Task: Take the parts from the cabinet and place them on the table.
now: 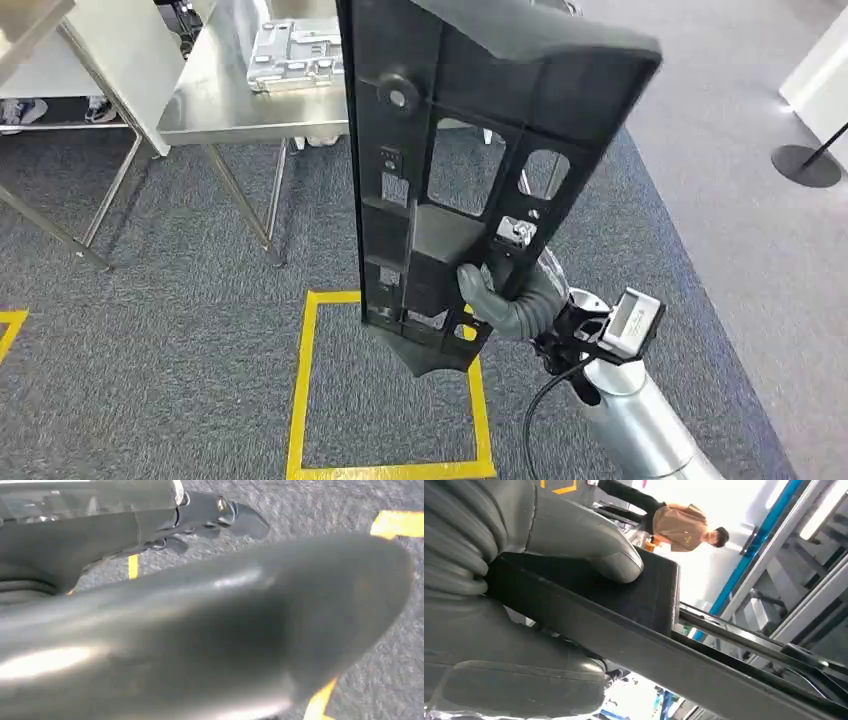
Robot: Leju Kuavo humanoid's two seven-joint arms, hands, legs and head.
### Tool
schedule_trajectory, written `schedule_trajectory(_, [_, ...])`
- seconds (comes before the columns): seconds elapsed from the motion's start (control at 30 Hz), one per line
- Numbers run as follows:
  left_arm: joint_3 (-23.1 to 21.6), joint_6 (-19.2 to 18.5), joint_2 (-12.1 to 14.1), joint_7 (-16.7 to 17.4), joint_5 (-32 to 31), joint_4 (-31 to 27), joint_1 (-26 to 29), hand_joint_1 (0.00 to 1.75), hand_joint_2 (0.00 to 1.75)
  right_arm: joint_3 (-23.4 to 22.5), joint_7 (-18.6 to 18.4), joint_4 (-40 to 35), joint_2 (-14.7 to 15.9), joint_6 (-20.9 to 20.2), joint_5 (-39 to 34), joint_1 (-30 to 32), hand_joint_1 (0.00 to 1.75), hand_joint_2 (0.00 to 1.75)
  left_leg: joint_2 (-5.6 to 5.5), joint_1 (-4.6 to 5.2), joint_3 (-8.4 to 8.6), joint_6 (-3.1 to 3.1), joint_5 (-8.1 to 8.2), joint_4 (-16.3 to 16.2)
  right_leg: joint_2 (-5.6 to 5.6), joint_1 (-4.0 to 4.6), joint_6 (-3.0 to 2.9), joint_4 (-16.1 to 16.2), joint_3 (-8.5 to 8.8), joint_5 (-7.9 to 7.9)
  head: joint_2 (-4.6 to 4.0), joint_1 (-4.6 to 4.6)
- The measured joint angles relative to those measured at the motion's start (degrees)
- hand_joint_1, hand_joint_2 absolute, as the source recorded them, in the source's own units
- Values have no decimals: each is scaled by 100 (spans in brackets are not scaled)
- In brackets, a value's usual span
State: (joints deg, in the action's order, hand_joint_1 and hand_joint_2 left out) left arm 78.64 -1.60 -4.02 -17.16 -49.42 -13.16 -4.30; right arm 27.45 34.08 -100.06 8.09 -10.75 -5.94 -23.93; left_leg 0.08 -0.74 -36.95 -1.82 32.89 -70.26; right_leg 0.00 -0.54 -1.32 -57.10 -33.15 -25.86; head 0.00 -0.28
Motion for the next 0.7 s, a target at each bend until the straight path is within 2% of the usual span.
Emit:
schedule_trajectory(0.03, [0, 0, 0, 0, 0, 0, 14, 0, 0, 7, 2, 9, -2, -20, 13, 1, 175, 175, 0, 0, -245, -5, 139, -365, 3, 9, -12, -1, 29, -34, 0, 0])
schedule_trajectory(0.07, [0, 0, 0, 0, 2, 0, 33, 0, 0, 15, -7, 13, -2, -46, 17, 3, 175, 175, 0, 0, -395, 11, 137, -512, 15, 18, -15, -1, 67, -65, 0, -7])
schedule_trajectory(0.1, [0, 0, 0, 0, 7, 0, 43, 0, 0, 20, -46, 13, -2, -74, -2, -3, 175, 175, 0, 0, -411, 28, -14, -395, 30, 22, -12, -2, 112, -97, 0, 0])
schedule_trajectory(0.13, [2, 9, 0, 0, 20, 0, 42, 0, 0, 17, -152, 0, -2, -131, -85, -34, 175, 175, 0, 1, -311, 36, -275, -46, 47, 28, -5, -5, 170, -134, 0, -5])
schedule_trajectory(0.2, [4, 17, 0, 0, 33, 0, 41, 0, 0, -20, -389, -114, 4, -251, -252, -146, 175, 175, 0, 7, 75, 88, -975, 999, 58, 36, 22, -6, 302, -225, 0, -4])
schedule_trajectory(0.23, [7, 20, 4, 4, 37, 0, 38, 0, 0, -42, -433, -151, 4, -275, -289, -196, 175, 175, 2, 36, 119, 138, -876, 1109, 56, 42, 45, 11, 339, -248, 0, 11])
schedule_trajectory(0.27, [7, 22, 0, 4, 39, 0, 24, 0, 0, -65, -466, -166, 4, -288, -306, -246, 175, 175, 6, 73, 113, 159, -694, 1241, 64, 43, 79, 0, 306, -258, 0, 2])
schedule_trajectory(0.3, [7, 20, 0, 20, 37, 0, 32, 0, 0, -79, -481, -188, 4, -304, -313, -282, 175, 175, 2, 74, 138, 195, -831, 1220, 66, 49, 118, 0, 307, -290, 2, -6])
schedule_trajectory(0.4, [7, 20, 0, 20, 37, 0, 39, 0, 0, -81, -494, -192, 4, -308, -313, -288, 175, 175, 2, 75, 141, 199, -846, 1226, 67, 50, 124, 1, 315, -300, 0, 0])
schedule_trajectory(0.5, [7, 15, 0, 33, 37, 0, 58, 0, 0, -112, -551, -199, 9, -369, -319, -316, 175, 175, -4, 78, 155, 230, -828, 1209, 66, 49, 163, 38, 351, -323, 2, 0])
schedule_trajectory(0.53, [7, 11, -7, 37, 24, 0, 40, 0, 0, -181, -599, -264, 17, -459, -406, -513, 175, 175, 6, 12, 291, 337, -818, 1321, 46, 41, 251, -623, 84, -689, 2, 31])
schedule_trajectory(0.57, [7, 7, -7, 37, 22, 0, 31, 0, 0, -199, -603, -264, 17, -474, -422, -533, 175, 175, 6, 14, 309, 356, -793, 1321, 44, 24, 274, -1164, -231, -904, 2, 28])
schedule_trajectory(0.6, [7, -2, -7, 37, 22, 0, 29, 0, 0, -212, -629, -264, 17, -481, -428, -530, 175, 175, 4, 15, 327, 356, -763, 1319, 44, 17, 292, -1662, -542, -1047, 0, 28])
schedule_trajectory(0.63, [7, -4, -7, 37, 22, 0, 32, 0, 0, -212, -654, -264, 17, -485, -428, -526, 175, 175, -2, 15, 352, 354, -734, 1314, 42, 9, 302, -1929, -752, -1052, 0, 33])
schedule_trajectory(0.67, [7, -7, -7, 37, 22, 0, 41, 0, 0, -212, -665, -264, 20, -487, -428, -522, 175, 175, -7, 15, 393, 346, -703, 1313, 40, -1, 309, -1892, -820, -899, 0, 28])
schedule_trajectory(0.7, [7, -7, -9, 37, 22, 0, 51, 0, 0, -212, -665, -267, 20, -487, -431, -525, 175, 175, -16, 15, 454, 337, -663, 1312, 35, -15, 309, -1576, -727, -602, 0, 33])
